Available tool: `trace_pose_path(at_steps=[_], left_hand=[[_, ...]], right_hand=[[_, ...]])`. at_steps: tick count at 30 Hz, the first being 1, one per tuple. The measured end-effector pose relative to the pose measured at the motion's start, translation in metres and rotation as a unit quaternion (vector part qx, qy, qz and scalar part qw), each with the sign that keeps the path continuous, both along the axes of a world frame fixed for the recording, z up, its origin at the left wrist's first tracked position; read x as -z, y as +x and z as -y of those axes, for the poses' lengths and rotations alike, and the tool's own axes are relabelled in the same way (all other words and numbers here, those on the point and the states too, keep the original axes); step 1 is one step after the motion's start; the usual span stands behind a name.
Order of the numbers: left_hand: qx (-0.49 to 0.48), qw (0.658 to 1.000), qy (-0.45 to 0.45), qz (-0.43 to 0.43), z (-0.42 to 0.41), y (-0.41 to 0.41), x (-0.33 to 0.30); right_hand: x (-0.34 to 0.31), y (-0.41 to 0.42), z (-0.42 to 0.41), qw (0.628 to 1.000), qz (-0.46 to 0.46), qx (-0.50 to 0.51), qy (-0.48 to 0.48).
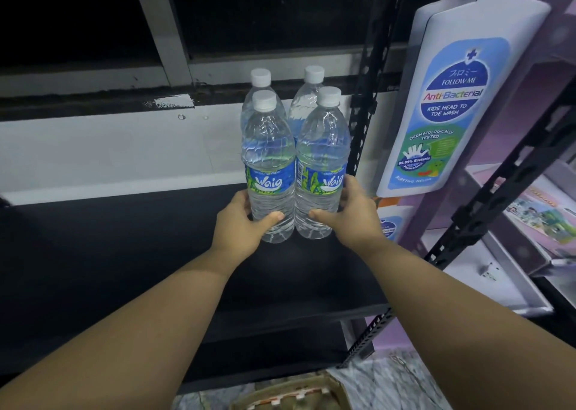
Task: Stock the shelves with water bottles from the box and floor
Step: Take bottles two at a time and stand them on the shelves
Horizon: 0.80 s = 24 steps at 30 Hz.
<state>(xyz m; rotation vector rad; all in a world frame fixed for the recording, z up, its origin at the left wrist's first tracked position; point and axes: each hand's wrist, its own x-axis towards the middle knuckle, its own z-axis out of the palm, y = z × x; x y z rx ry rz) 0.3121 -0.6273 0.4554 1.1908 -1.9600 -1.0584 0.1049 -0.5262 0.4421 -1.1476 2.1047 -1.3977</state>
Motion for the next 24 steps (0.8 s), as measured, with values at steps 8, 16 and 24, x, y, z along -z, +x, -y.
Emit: trace_pose_path(at_steps=[8, 16, 24], left_hand=[[0.007, 0.997, 0.069, 0.02, -0.001, 0.003, 0.006], [-0.052, 0.999, 0.002, -0.004, -0.073, 0.032, 0.033], [-0.002, 0.998, -0.051, -0.03, -0.175, 0.085, 0.081]], right_hand=[[-0.002, 0.009, -0.01, 0.999, 0.025, 0.002, 0.028], [0.012, 0.066, -0.076, 0.995, -0.021, 0.082, 0.046], [0.072, 0.124, -0.164, 0.998, -0.046, 0.045, 0.015]])
